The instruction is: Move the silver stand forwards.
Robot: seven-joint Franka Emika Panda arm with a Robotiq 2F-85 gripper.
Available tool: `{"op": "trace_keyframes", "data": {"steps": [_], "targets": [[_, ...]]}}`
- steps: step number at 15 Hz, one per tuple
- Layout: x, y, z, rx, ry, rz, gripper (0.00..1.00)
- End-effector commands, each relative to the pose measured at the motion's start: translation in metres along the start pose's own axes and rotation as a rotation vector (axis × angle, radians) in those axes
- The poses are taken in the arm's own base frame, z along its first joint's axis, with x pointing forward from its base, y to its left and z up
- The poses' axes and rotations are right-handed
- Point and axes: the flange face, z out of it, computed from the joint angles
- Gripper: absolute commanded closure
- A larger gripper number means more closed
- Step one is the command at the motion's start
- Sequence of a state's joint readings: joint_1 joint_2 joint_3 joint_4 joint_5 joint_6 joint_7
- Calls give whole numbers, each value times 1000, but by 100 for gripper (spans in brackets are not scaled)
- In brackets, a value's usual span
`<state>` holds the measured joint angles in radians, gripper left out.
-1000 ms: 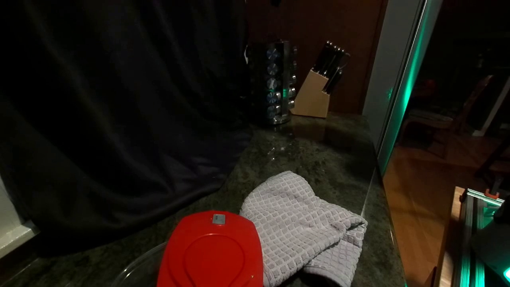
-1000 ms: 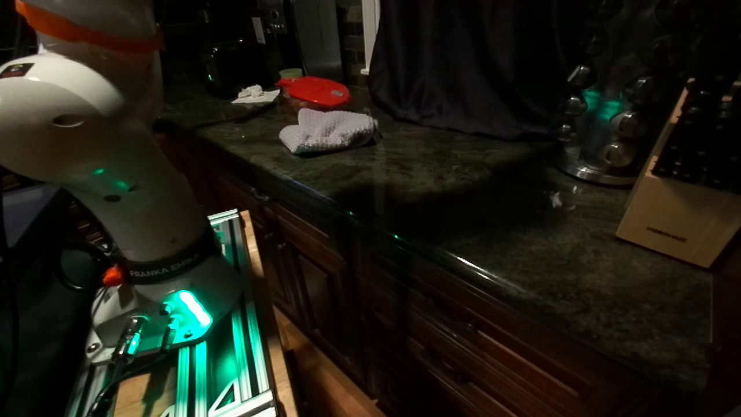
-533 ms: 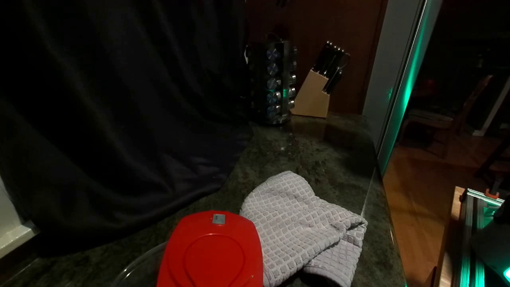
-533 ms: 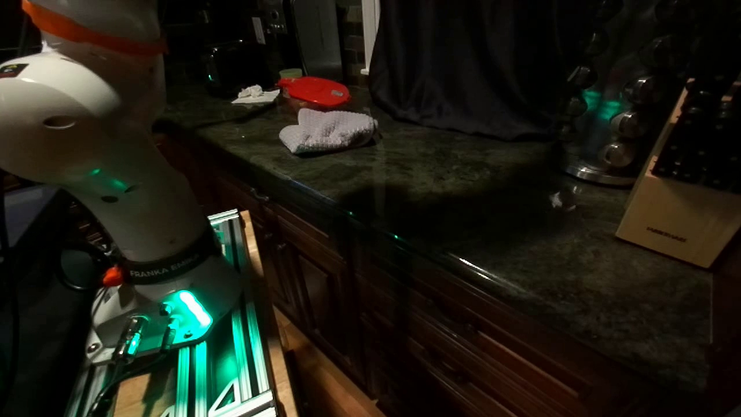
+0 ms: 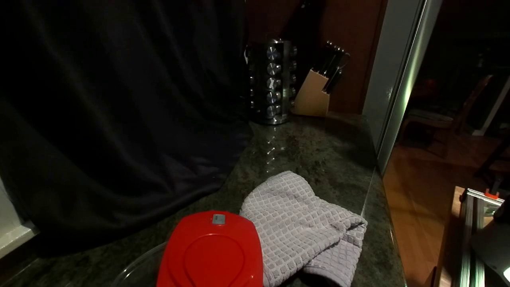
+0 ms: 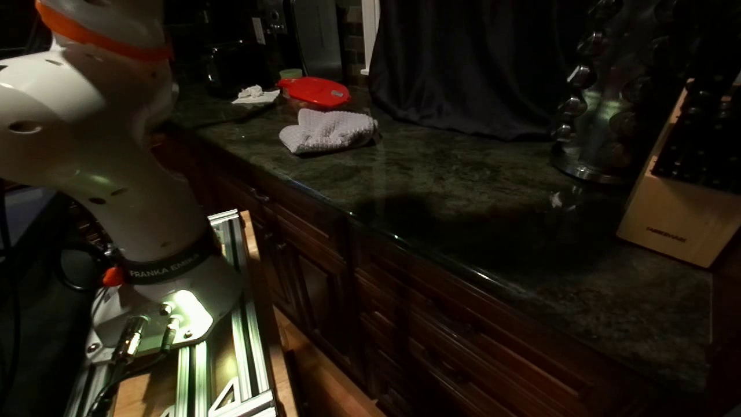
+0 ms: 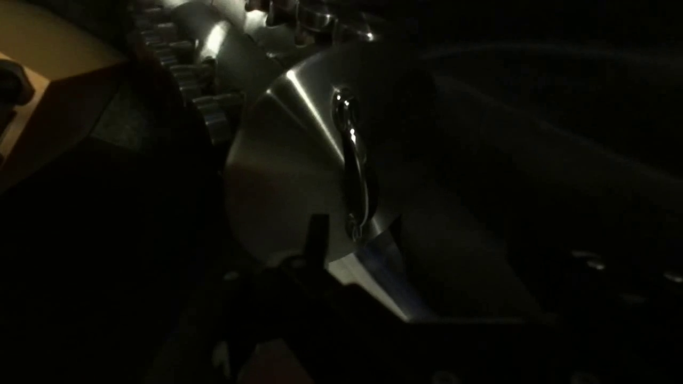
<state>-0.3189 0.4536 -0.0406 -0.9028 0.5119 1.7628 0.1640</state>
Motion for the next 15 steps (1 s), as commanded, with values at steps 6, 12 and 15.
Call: {"op": "trace_keyframes", "data": {"steps": [6,12,15], "targets": [[17,36,37,191,-75,85,0],[22,40,57,234,-85,87,0],[24,51,74,248,-113,104,0]]}}
